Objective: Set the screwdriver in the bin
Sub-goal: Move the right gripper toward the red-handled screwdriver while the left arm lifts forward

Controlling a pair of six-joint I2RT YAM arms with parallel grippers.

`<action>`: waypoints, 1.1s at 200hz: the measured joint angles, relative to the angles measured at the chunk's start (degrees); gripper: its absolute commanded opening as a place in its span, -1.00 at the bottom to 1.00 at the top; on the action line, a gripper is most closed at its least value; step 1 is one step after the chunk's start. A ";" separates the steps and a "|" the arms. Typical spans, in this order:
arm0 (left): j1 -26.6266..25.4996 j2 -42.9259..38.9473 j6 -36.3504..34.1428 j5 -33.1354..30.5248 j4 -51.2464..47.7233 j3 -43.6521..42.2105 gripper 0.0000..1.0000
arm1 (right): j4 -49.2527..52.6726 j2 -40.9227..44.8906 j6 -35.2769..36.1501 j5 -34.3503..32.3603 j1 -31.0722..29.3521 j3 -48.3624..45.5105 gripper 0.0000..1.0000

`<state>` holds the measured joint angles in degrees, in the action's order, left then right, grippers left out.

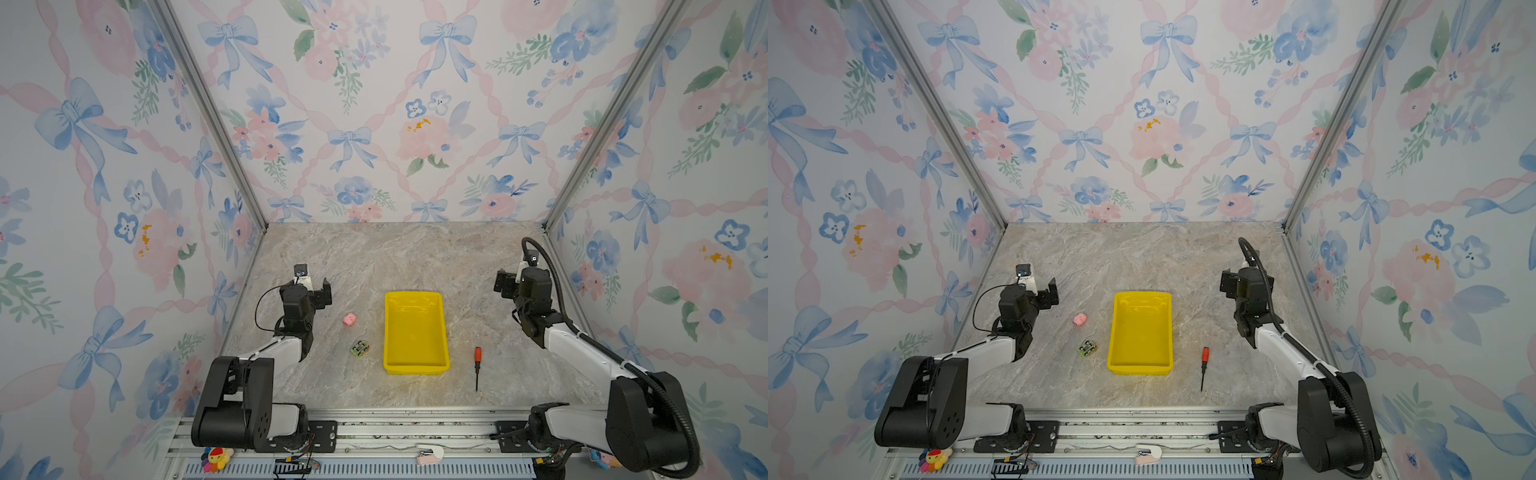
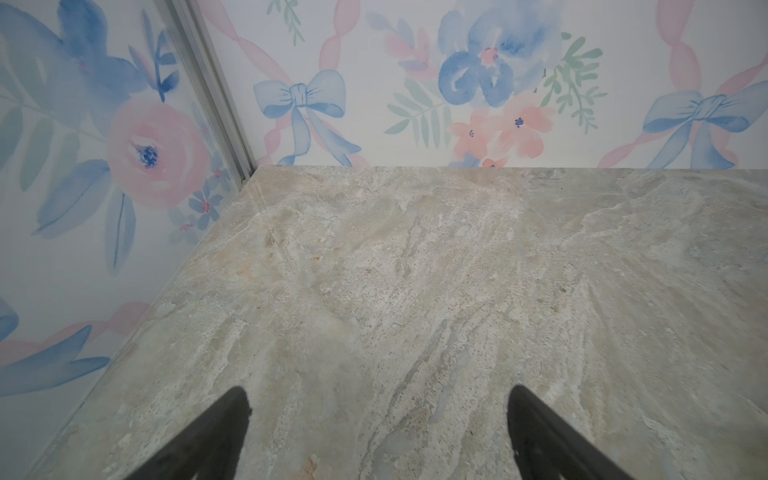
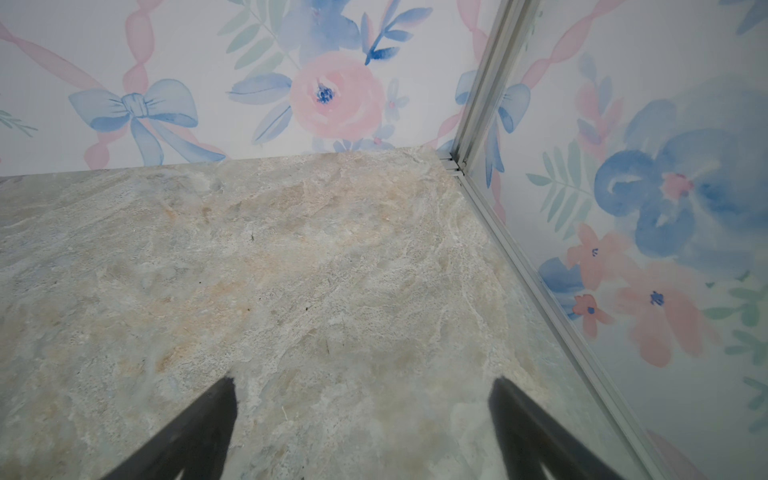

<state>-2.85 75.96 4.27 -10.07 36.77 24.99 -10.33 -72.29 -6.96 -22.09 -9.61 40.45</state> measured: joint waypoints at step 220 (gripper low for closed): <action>-7.82 -7.32 18.16 17.35 -44.22 14.47 0.95 | 48.37 -5.64 -31.69 7.65 -16.06 12.04 0.94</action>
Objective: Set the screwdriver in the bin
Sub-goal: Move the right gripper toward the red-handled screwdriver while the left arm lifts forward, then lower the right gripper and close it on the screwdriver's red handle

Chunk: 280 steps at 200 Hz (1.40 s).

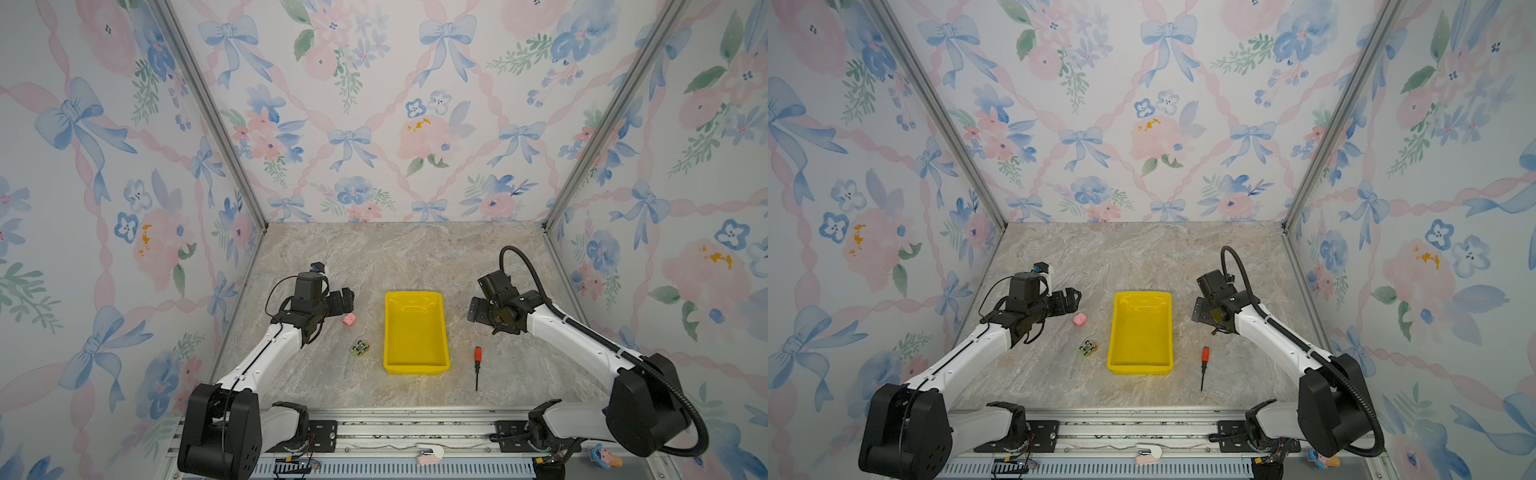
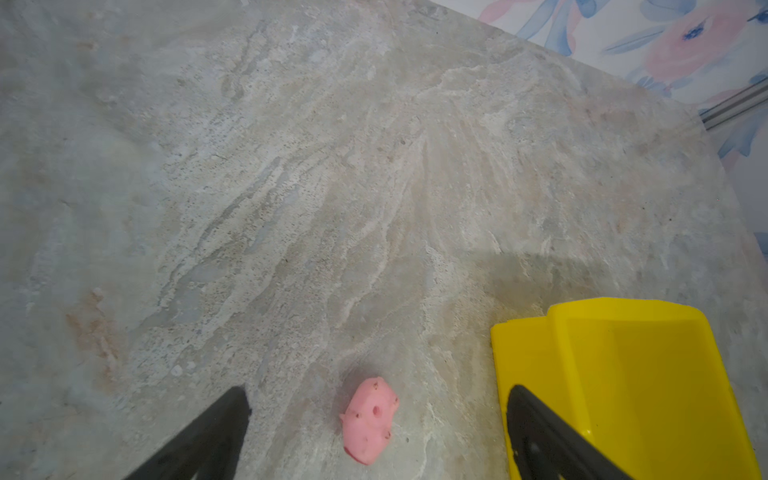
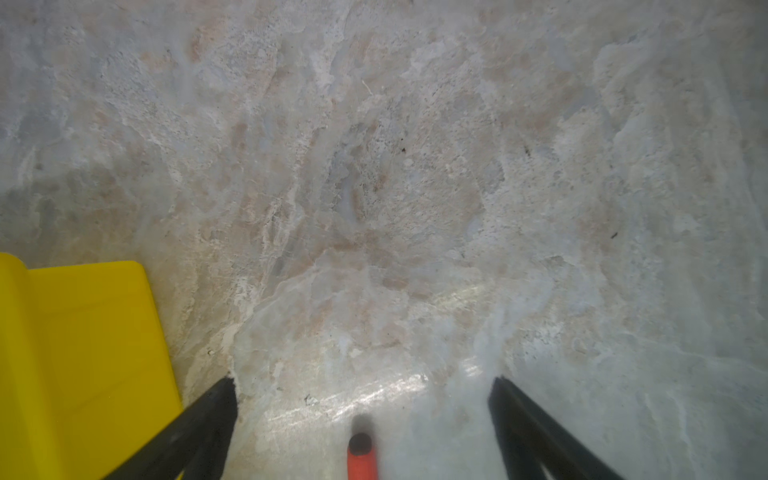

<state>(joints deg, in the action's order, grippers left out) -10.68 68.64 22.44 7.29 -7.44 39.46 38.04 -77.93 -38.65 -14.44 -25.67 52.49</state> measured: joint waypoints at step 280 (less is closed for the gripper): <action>-14.80 -2.54 -2.51 -7.72 -4.50 4.37 0.95 | -2.16 -2.23 -6.38 5.09 -7.93 -11.04 0.16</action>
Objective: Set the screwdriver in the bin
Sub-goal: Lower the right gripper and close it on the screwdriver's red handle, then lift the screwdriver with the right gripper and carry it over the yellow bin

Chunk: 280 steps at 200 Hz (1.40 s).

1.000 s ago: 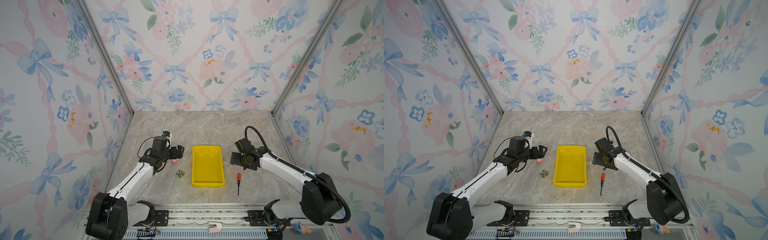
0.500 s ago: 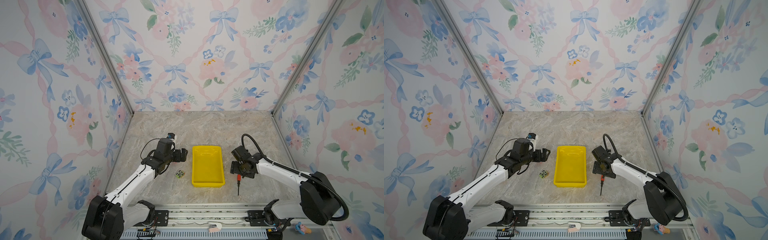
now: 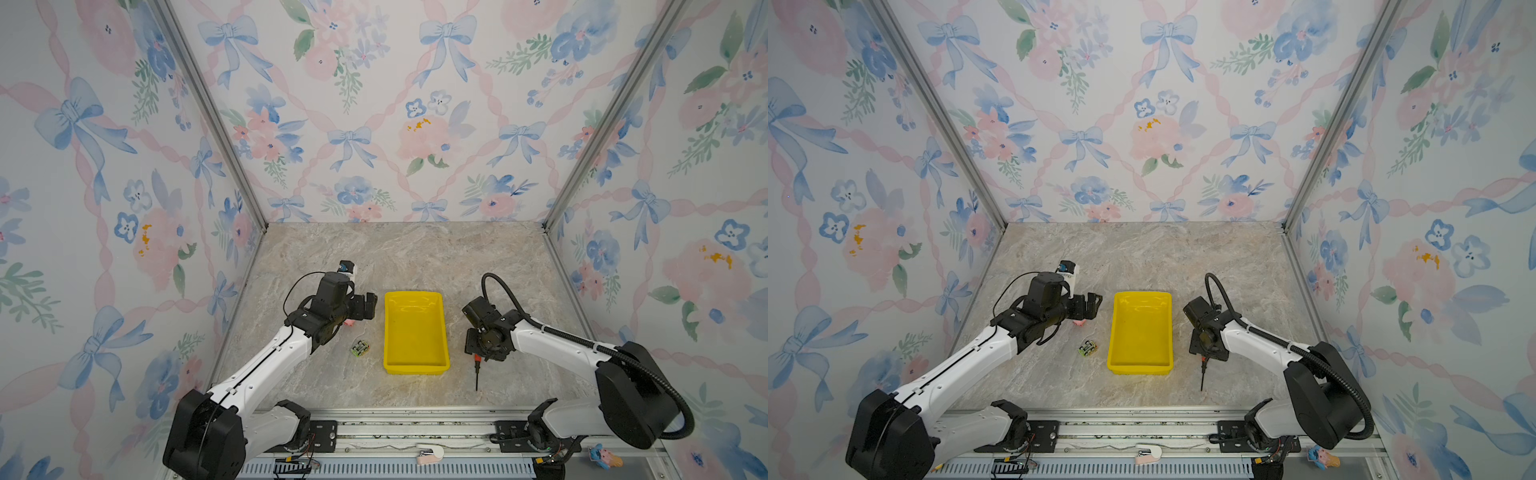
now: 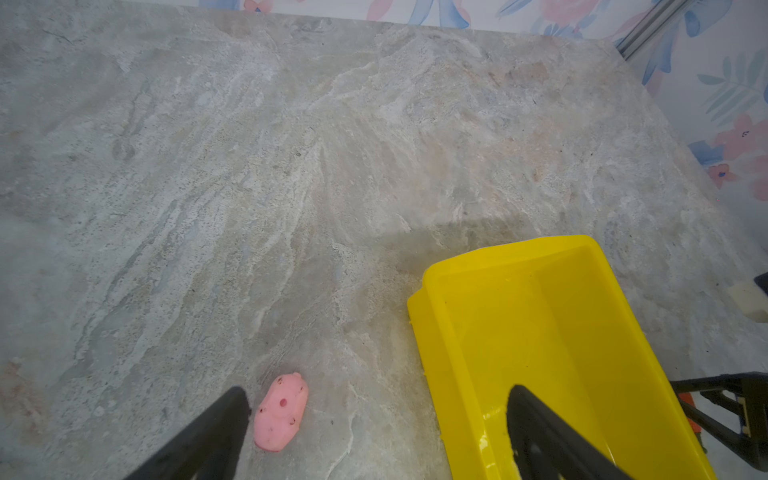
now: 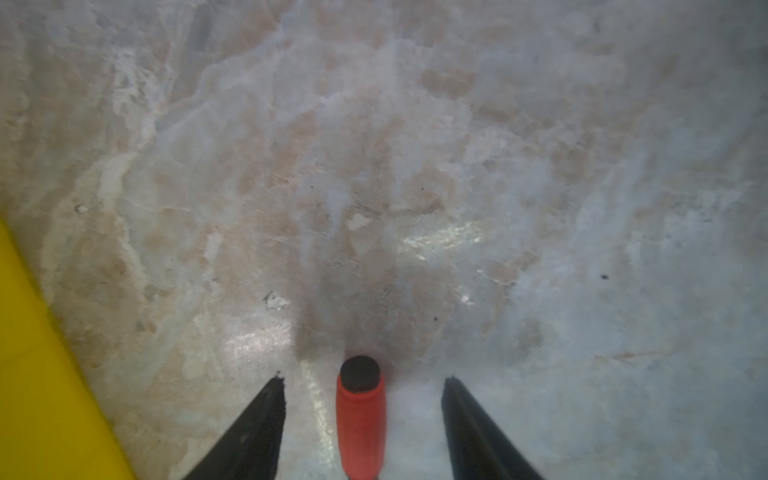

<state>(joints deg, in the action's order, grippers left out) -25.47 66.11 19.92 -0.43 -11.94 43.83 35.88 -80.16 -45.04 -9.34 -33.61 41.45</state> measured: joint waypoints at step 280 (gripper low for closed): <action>-0.35 4.37 -1.51 -0.92 -0.11 1.79 0.95 | 4.55 5.33 3.58 -4.50 -2.75 9.05 -1.00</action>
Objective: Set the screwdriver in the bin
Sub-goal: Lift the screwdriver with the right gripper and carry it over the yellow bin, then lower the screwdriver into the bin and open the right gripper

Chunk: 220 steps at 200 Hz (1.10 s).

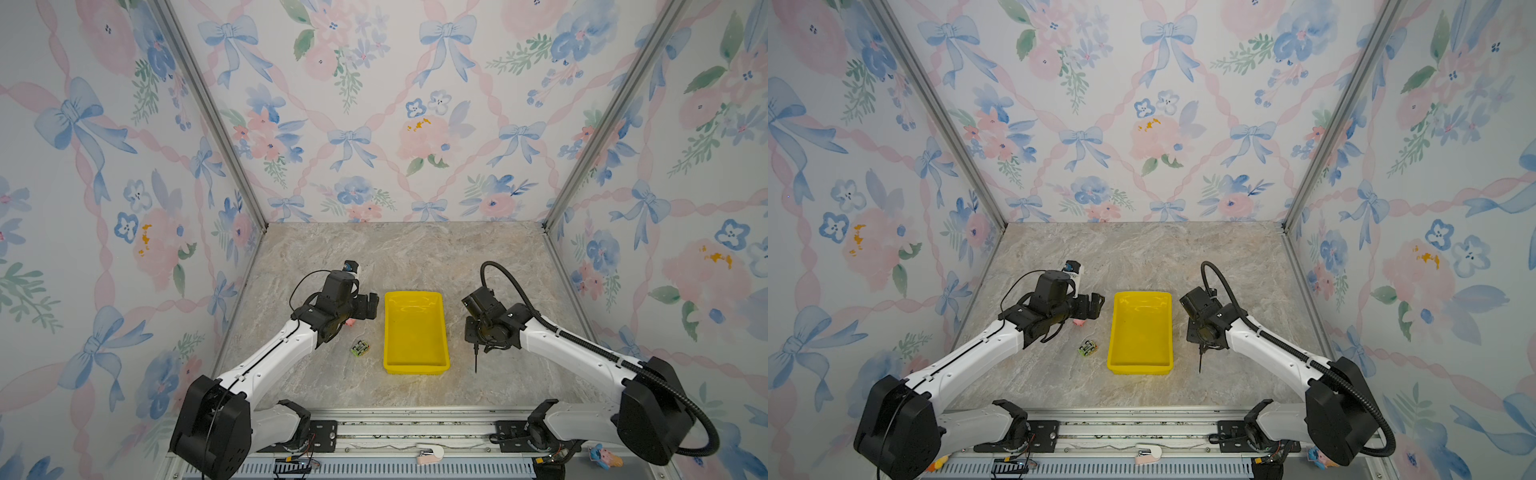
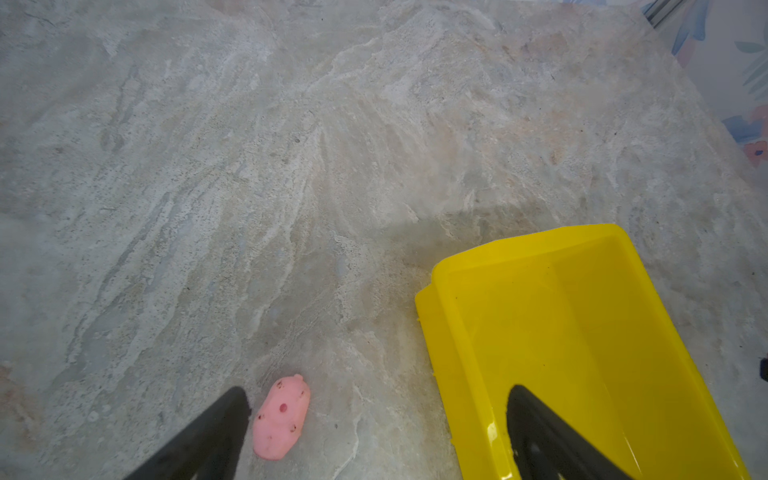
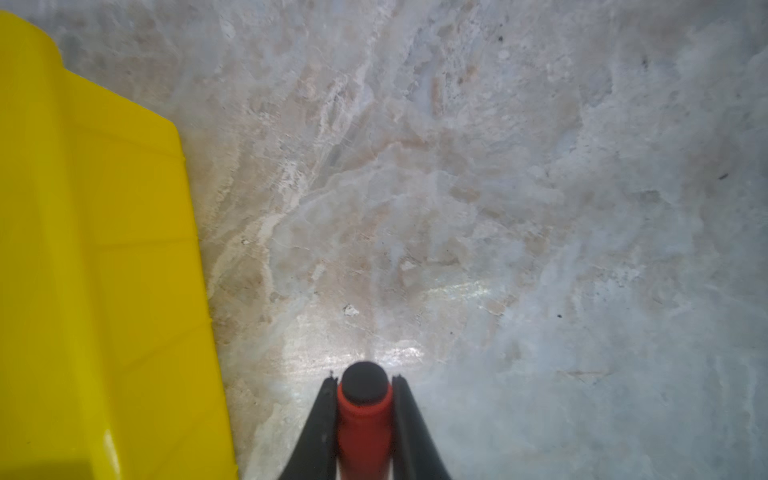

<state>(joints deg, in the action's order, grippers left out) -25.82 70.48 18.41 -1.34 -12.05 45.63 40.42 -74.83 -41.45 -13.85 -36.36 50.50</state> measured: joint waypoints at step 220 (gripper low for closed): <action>8.61 -3.50 0.94 2.03 0.79 -2.08 0.95 | -3.67 -25.77 -0.96 12.22 -7.26 26.32 -1.00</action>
<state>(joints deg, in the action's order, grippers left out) -17.21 66.98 19.35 0.69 -11.27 43.55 36.75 -100.60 -42.41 -1.63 -43.62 76.82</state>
